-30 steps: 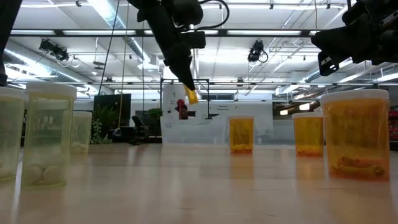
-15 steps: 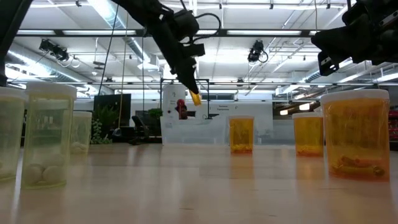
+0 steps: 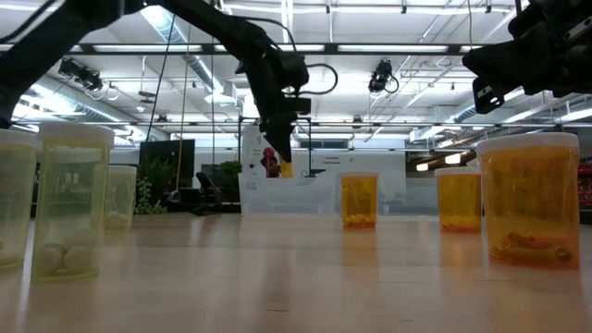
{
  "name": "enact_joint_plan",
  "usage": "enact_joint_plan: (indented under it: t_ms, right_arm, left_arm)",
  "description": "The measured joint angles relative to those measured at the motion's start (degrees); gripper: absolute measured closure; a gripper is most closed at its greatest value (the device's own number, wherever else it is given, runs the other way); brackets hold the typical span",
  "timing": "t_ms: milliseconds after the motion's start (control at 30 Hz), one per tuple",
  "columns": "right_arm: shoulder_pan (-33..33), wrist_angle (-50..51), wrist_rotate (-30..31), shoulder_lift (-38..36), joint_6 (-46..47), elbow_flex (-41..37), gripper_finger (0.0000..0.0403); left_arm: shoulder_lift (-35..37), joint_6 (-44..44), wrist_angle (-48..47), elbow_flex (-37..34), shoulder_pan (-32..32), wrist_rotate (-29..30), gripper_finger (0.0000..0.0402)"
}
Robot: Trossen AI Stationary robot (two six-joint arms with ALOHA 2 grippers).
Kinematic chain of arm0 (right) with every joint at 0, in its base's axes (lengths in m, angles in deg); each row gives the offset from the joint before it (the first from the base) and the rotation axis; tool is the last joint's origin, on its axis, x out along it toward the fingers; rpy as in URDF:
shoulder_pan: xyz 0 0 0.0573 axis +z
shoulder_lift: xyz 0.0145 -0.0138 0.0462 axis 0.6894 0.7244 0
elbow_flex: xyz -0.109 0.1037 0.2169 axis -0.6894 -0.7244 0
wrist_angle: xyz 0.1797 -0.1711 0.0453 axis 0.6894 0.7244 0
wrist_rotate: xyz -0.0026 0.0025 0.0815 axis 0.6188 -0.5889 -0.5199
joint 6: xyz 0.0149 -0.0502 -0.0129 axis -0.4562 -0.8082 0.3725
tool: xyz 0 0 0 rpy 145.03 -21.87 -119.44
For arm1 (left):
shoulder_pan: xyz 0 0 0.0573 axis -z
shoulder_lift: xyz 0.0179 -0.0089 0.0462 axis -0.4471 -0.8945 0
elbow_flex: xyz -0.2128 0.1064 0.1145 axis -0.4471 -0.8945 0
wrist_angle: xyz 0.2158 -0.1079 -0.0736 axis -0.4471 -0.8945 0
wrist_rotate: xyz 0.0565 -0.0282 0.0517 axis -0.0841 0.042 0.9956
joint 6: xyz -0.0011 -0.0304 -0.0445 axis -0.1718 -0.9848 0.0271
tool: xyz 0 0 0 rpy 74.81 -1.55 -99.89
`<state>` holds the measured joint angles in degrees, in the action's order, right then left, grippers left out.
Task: Pick and place medicine bottles into bin by pill shape (circle, oval)
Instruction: Put the small orange pill bottle into the left transparent bin
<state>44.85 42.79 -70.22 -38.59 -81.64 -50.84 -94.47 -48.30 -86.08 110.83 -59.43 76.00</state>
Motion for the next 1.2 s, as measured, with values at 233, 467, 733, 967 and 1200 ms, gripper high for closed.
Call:
enact_joint_plan:
  t_ms: [233, 467, 733, 967, 1200]
  right_arm:
    - [0.0, 0.09, -0.01, 0.2, 0.0, 0.0, 0.0349]
    - [0.01, 0.09, -0.01, 0.2, 0.0, 0.0, 0.0349]
    - [0.0, 0.07, -0.01, 0.2, 0.0, 0.0, 0.0349]
    - [-0.01, 0.1, -0.01, 0.2, 0.0, 0.01, 0.0349]
    - [-0.01, 0.1, -0.01, 0.2, 0.0, 0.01, 0.0349]
  left_arm:
    - [-3.37, -2.98, -3.28, 1.14, -1.43, -2.85, 0.0281]
    - [-5.92, -4.43, -6.32, 1.14, -1.36, -3.48, 0.0272]
    - [-7.14, -5.34, -6.9, 1.12, -1.35, -3.6, 0.028]
    - [-7.14, -6.17, -6.41, 1.12, -1.94, -2.68, 0.0267]
    - [-7.14, -9.63, -6.2, 1.1, -2.33, -2.53, 0.0271]
